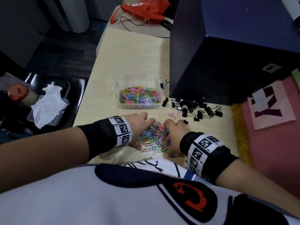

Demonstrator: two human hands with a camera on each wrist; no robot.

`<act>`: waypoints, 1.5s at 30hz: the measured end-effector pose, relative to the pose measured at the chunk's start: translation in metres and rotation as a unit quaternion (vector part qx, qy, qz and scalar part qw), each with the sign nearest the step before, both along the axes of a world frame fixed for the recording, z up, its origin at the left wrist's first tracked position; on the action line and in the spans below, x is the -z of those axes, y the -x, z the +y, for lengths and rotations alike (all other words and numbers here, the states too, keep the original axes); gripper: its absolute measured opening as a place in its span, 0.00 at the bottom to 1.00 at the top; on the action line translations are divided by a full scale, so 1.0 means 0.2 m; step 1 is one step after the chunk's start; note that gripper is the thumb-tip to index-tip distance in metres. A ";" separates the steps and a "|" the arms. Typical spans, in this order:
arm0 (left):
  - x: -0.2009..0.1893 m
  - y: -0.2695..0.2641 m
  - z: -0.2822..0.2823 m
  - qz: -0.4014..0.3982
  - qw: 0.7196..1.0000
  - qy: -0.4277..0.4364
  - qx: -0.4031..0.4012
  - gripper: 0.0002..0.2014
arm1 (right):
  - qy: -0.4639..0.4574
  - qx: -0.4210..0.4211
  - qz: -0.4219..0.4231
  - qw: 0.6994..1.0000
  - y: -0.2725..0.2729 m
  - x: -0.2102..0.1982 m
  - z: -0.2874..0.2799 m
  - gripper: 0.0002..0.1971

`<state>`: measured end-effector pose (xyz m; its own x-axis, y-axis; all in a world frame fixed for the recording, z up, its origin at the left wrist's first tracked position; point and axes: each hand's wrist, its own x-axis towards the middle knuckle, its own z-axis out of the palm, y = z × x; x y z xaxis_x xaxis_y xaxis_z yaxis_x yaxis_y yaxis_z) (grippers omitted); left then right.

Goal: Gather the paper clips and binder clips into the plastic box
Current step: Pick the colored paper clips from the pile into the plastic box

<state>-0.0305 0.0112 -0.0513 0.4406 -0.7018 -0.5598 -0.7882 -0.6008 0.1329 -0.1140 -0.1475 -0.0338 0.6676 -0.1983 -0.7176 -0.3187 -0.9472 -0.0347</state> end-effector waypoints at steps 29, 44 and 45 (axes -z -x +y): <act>-0.17 -0.21 0.05 0.026 0.970 0.202 -0.133 0.22 | -0.148 0.030 -0.187 0.971 -0.23 -0.03 -0.12 0.10; -0.22 -0.42 0.13 -0.085 0.962 0.118 -0.231 0.23 | -0.093 0.033 -0.230 0.968 -0.44 -0.20 0.02 0.20; -0.23 -0.40 0.13 -0.081 0.963 0.133 -0.219 0.19 | -0.086 0.024 -0.211 0.973 -0.41 -0.20 0.01 0.16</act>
<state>0.0499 0.0374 -0.0049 0.7937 -0.5373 -0.2851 -0.4897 -0.8425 0.2243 -0.0319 -0.1462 0.0070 0.9027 -0.1380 -0.4075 -0.2862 -0.8999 -0.3292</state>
